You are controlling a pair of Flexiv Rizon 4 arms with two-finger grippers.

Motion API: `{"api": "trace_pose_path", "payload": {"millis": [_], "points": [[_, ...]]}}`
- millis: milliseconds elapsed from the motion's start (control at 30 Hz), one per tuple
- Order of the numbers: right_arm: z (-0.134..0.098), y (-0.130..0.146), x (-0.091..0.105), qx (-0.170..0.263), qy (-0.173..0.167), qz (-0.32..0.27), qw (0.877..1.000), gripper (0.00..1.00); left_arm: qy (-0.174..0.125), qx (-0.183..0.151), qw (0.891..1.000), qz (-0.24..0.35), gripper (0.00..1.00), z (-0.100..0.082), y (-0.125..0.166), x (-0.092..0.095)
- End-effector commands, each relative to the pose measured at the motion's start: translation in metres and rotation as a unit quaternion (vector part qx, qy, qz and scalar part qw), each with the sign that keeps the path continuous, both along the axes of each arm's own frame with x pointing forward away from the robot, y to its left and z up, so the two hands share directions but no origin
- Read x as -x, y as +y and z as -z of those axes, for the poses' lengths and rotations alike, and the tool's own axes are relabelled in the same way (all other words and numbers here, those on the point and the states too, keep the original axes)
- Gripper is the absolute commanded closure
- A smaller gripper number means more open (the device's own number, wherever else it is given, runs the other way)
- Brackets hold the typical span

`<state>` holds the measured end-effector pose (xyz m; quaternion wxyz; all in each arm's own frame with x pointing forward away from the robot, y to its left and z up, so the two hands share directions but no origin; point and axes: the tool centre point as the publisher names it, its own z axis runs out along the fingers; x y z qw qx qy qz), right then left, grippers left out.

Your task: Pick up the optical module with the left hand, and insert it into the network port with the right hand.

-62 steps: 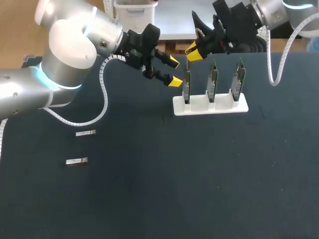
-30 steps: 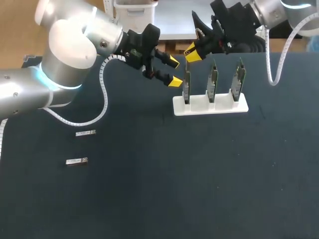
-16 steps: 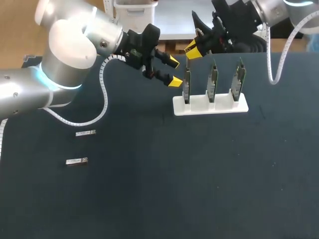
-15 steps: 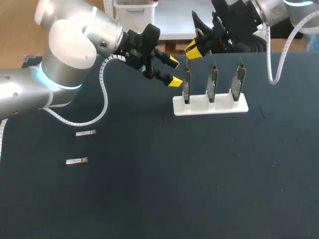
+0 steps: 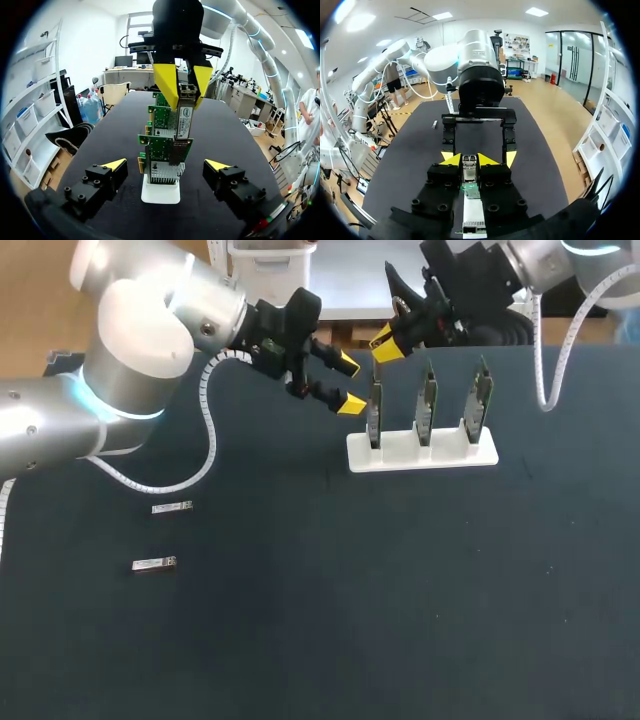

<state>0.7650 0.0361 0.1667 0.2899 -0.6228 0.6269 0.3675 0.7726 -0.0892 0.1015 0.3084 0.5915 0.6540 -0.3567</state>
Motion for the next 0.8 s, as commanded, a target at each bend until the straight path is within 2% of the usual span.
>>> {"api": "trace_pose_path", "payload": {"millis": [33,433,800], "points": [[0.003,0.002,-0.002,0.0,0.003,-0.003,1.0,1.0,0.0,-0.002,1.0,-0.001,0.0,0.0,-0.001,0.0],[-0.008,0.004,0.002,-0.004,-0.014,-0.01,1.0,1.0,0.0,-0.002,1.0,-0.001,0.0,0.0,-0.001,0.0],[-0.002,0.002,0.0,0.005,-0.008,-0.009,1.0,1.0,0.0,-0.002,1.0,-0.001,0.0,0.0,-0.001,0.0]]}}
